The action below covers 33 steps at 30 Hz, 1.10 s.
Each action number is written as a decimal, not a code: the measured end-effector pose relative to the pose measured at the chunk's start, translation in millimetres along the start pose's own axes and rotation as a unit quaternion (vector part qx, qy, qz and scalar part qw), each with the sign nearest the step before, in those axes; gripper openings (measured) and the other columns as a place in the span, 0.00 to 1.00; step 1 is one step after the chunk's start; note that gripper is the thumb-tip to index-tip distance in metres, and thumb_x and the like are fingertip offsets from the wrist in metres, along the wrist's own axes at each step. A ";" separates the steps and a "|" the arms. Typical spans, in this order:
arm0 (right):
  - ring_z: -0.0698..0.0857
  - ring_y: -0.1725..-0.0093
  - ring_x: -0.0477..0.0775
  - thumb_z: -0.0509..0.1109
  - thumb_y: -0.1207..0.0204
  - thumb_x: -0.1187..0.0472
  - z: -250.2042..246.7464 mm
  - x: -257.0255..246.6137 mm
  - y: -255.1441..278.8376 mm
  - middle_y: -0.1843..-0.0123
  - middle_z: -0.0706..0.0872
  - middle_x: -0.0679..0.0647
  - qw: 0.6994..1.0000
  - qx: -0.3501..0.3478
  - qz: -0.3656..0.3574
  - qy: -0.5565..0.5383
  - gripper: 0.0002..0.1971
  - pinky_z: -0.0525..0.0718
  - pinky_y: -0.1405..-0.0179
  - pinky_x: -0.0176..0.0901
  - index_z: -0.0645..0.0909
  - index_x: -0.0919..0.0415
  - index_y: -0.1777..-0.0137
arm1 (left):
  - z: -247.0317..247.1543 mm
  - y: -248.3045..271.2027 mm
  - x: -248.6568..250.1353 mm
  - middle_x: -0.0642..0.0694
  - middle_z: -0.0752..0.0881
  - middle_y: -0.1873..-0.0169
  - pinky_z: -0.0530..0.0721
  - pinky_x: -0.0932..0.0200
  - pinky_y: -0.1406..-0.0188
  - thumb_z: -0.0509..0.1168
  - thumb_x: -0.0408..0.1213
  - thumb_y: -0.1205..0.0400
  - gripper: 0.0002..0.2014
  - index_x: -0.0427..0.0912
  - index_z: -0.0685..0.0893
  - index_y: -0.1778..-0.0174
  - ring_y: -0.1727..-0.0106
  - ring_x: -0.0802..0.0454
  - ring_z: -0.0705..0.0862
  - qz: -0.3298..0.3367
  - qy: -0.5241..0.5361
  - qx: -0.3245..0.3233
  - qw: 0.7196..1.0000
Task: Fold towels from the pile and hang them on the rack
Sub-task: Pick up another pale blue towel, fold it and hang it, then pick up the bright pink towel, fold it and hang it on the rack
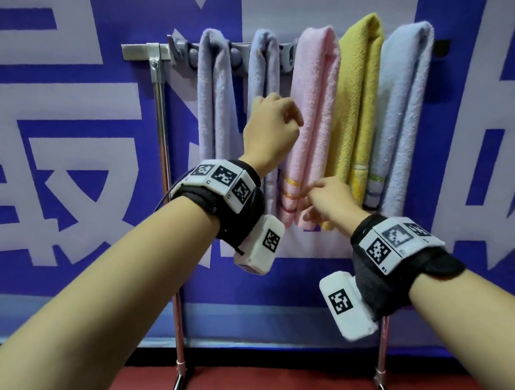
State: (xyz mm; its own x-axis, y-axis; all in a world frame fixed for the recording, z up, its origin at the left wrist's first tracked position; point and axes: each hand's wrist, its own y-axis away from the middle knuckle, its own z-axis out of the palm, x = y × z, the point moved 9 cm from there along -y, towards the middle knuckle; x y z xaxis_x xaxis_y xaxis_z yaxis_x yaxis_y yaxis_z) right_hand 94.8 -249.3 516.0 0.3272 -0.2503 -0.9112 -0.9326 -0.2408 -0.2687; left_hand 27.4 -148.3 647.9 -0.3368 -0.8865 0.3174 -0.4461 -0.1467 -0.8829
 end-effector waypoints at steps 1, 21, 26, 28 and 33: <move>0.78 0.78 0.56 0.53 0.27 0.75 -5.0 8.2 1.7 0.66 0.85 0.66 1.000 0.004 0.010 -0.001 0.13 0.69 0.88 0.29 0.79 0.67 0.61 | 7.2 9.1 -2.3 0.58 0.70 0.68 0.68 0.61 0.59 0.57 0.26 0.24 0.12 0.43 0.85 0.64 0.50 0.55 0.68 -0.010 0.005 -0.014 1.000; 0.81 0.82 0.48 0.57 0.18 0.66 -51.5 206.5 54.5 0.69 0.81 0.56 0.976 0.031 0.214 0.002 0.10 0.75 0.87 0.29 0.80 0.65 0.47 | 150.4 221.3 -70.3 0.50 0.75 0.80 0.69 0.68 0.81 0.58 0.24 0.24 0.17 0.49 0.79 0.74 0.82 0.61 0.71 -0.256 0.149 -0.249 0.922; 0.79 0.79 0.50 0.53 0.18 0.66 -62.8 271.0 63.8 0.68 0.82 0.56 0.959 0.054 0.279 0.004 0.11 0.74 0.85 0.31 0.77 0.63 0.48 | 187.9 270.1 -87.5 0.50 0.74 0.78 0.64 0.72 0.85 0.56 0.22 0.23 0.19 0.48 0.80 0.74 0.77 0.56 0.67 -0.314 0.185 -0.304 0.880; 0.79 0.76 0.52 0.53 0.18 0.65 -77.0 294.7 64.0 0.67 0.82 0.57 0.953 0.076 0.295 0.004 0.14 0.74 0.82 0.33 0.79 0.65 0.44 | 201.3 284.8 -94.4 0.50 0.74 0.78 0.64 0.74 0.86 0.56 0.22 0.23 0.19 0.48 0.80 0.74 0.77 0.56 0.67 -0.327 0.191 -0.317 0.870; 0.82 0.70 0.56 0.50 0.18 0.67 -114.1 340.2 71.5 0.48 0.87 0.65 0.934 0.106 0.341 0.005 0.15 0.78 0.76 0.40 0.80 0.67 0.45 | 230.2 311.2 -103.4 0.60 0.78 0.85 0.66 0.77 0.80 0.57 0.23 0.21 0.19 0.47 0.79 0.74 0.75 0.64 0.73 -0.363 0.216 -0.337 0.841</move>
State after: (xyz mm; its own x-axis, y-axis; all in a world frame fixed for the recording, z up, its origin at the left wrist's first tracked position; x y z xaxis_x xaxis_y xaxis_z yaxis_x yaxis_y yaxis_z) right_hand 156.7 -458.7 222.4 -0.3543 -0.2871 -0.8900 -0.9333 0.1686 0.3172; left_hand 114.3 -203.3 260.7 0.0227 -0.4075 0.9129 -0.9842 -0.1694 -0.0511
